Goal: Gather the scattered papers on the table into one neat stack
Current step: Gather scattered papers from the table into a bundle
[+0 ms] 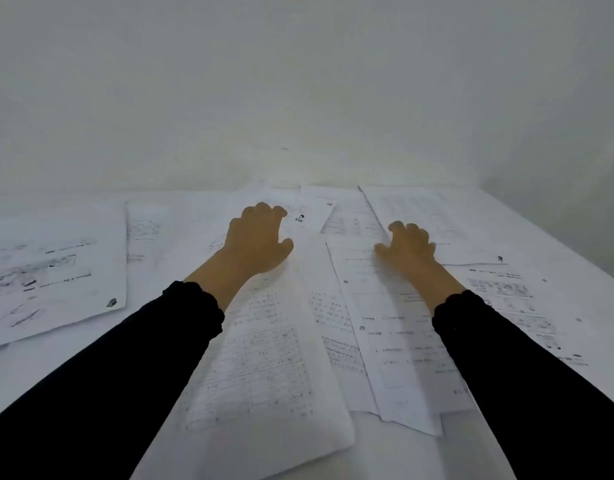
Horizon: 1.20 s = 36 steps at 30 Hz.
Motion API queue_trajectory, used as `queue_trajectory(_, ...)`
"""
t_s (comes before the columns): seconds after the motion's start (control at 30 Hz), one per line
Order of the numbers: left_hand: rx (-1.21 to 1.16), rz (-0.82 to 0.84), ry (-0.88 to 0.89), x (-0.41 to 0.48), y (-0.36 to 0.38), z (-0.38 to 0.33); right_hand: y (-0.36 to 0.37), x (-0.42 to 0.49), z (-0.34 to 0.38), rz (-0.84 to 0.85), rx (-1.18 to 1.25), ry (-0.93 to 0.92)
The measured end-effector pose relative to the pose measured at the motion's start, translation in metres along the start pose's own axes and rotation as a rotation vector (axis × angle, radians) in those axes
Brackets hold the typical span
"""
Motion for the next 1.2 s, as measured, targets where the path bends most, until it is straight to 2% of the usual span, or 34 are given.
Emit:
queue_trajectory(0.17, 0.089, 0.061, -0.028, 0.005, 0.022, 0.013, 0.014, 0.009, -0.016, 0.069, -0.014, 0.165)
queue_trajectory(0.33, 0.041, -0.03, -0.003, 0.007, 0.027, 0.013, 0.004, 0.005, -0.005, -0.062, -0.126, 0.112)
queue_trajectory(0.47, -0.075, -0.076, 0.028, 0.007, 0.023, 0.004, -0.003, -0.002, 0.008, -0.102, -0.228, 0.023)
queue_trajectory(0.57, -0.252, -0.09, 0.03, 0.007, 0.018, -0.003, -0.014, -0.007, 0.017, -0.192, -0.199, -0.027)
queue_trajectory(0.67, -0.486, -0.065, -0.046, 0.007, 0.012, -0.005, -0.03, -0.017, 0.031, -0.274, -0.131, -0.057)
queue_trajectory(0.8, -1.017, 0.137, -0.349, 0.004, 0.012, -0.005, -0.049, -0.04, 0.063, -0.355, -0.063, -0.154)
queue_trajectory(0.9, -1.285, 0.242, -0.515, -0.002, 0.012, -0.006, -0.055, -0.064, 0.09, -0.391, -0.055, -0.265)
queue_trajectory(1.07, -1.467, 0.284, -0.621, -0.012, 0.011, 0.006, -0.047, -0.1, 0.13, -0.361, -0.053, -0.468)
queue_trajectory(1.2, -1.526, 0.276, -0.659, -0.023, 0.012, 0.017, -0.04, -0.12, 0.144, -0.273, -0.044, -0.576)
Point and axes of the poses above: each hand's wrist, its own x-axis towards the middle knuckle, its own y-axis out of the palm, z = x × y, the point moved 6 cm from there along x, towards the middle knuckle, and after that the axes turned 7 degrees about -x, right-handed, at the moved point
